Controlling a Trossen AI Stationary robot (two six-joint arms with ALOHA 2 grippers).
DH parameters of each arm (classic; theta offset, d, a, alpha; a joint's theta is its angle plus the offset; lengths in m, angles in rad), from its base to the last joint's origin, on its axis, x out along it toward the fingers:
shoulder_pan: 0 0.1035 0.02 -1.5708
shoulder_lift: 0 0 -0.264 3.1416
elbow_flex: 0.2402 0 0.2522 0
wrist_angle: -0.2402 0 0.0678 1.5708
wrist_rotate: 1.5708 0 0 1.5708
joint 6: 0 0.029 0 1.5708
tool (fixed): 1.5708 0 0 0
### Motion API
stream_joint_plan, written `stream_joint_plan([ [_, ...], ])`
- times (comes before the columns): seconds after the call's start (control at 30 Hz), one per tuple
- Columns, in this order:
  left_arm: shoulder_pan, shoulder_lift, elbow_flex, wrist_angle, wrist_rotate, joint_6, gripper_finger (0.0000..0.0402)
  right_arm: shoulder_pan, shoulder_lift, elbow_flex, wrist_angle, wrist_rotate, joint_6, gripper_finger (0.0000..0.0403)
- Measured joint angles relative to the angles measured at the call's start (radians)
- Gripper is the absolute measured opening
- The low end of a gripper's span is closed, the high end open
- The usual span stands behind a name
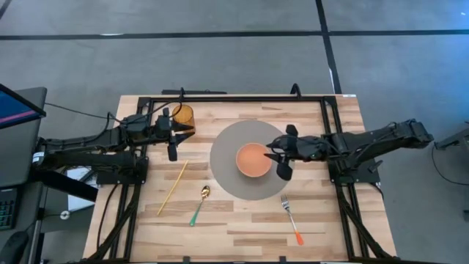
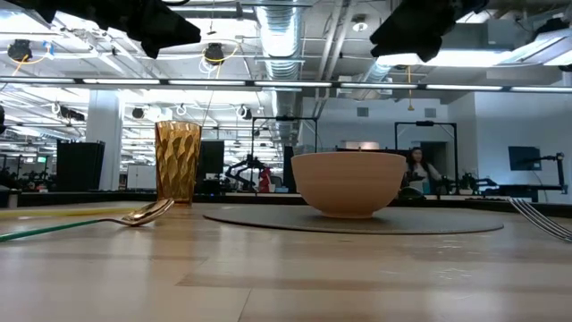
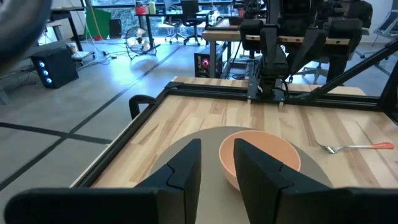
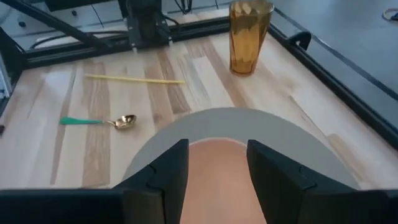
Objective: Pick & Place Utensil
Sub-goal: Put the brown cup on the gray table mat to the top left of the light pink bowl
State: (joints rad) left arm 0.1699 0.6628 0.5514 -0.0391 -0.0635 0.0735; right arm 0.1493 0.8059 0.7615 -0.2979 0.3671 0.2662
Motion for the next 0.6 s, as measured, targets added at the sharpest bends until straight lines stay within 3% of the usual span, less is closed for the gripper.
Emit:
stream_joint_plan([
  [0.6,0.000,0.000,0.000,-0.002,0.000,0.000,0.0097,0.000,-0.020,-0.002,-0.012,0.000,-0.006,0.0156],
])
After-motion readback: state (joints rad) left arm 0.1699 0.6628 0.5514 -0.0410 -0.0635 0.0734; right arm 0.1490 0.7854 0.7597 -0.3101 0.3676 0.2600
